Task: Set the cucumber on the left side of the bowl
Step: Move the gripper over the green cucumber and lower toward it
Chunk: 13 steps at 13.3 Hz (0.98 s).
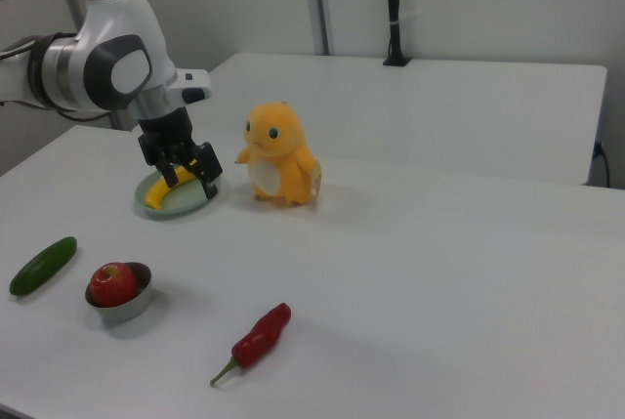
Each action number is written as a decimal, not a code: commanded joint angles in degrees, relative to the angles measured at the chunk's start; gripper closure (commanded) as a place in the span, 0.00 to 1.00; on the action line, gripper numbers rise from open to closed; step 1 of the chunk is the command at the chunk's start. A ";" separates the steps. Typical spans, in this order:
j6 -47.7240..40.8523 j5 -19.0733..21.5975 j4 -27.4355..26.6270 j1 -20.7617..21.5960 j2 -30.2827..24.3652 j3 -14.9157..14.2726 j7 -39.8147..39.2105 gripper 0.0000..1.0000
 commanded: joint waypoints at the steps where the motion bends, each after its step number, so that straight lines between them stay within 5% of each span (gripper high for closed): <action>1: 0.32 1.47 -2.26 0.61 -1.69 -0.38 -1.73 0.00; 7: 0.32 2.52 -4.37 7.36 -1.60 0.49 8.36 0.00; 13: 5.16 3.23 -4.37 11.05 -0.64 12.96 24.27 0.00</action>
